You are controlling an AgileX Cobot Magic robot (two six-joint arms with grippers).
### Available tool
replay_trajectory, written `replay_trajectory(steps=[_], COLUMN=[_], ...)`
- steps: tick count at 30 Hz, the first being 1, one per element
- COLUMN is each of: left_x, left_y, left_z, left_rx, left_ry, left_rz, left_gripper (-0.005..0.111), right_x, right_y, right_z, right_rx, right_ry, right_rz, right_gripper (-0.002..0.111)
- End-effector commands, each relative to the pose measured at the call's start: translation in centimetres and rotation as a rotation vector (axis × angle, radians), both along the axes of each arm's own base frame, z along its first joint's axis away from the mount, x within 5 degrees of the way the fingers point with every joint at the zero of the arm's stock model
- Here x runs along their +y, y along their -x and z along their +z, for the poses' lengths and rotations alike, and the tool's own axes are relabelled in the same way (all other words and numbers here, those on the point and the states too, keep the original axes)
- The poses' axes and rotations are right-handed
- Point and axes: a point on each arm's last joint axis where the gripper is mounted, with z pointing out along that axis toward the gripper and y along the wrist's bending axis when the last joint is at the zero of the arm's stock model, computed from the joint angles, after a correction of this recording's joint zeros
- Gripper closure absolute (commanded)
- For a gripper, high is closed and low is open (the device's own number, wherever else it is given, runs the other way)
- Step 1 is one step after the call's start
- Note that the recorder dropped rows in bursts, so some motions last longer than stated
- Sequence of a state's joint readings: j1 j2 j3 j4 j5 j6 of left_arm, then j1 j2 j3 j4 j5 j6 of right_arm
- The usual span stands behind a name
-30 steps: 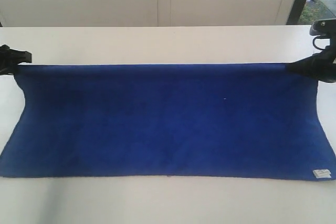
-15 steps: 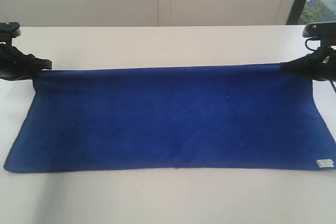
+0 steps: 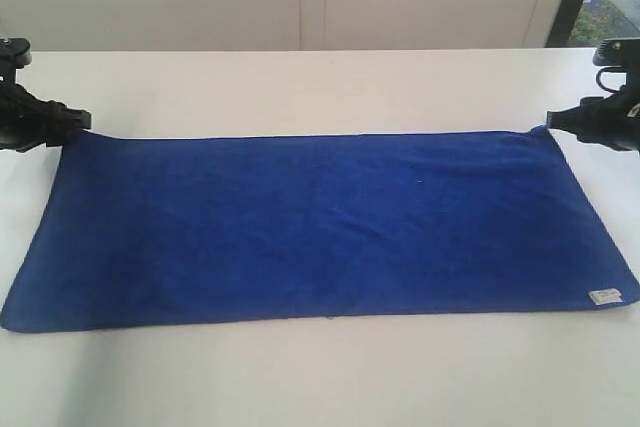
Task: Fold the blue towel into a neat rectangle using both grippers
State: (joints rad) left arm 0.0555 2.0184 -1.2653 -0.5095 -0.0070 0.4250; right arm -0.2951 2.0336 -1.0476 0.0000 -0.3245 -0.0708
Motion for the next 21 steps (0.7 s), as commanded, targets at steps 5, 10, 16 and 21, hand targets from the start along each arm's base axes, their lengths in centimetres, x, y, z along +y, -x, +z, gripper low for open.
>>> replay_trajectory(steps=[5,10,16,21], left_x=[-0.3,-0.5,-0.8,-1.1], left_y=[0.4,0.8,2.0,3.2], left_z=[0.3,3.0,6.8,8.0], left_rx=[0.045,-0.003,-0.043,0.000], left_ry=[0.039,0.036,0.043,0.018], left_rz=[-0.021,-0.039,-0.081,-0.154], left_gripper=[0.040,0.040,0.043,0.044], right_x=[0.1,0.3,0.6,1.0], right_y=[0.8,1.6,2.6,3.7], right_z=[-0.4,1.2,3.7,4.7], right_rx=[0.136,0.197,0.226,0.266], right_ry=[-0.037,-0.056,-0.116,-0.146], right_rz=[-0.001,-0.001,-0.042,-0.056], right_gripper=[0.057,0.058,0.062,0.062])
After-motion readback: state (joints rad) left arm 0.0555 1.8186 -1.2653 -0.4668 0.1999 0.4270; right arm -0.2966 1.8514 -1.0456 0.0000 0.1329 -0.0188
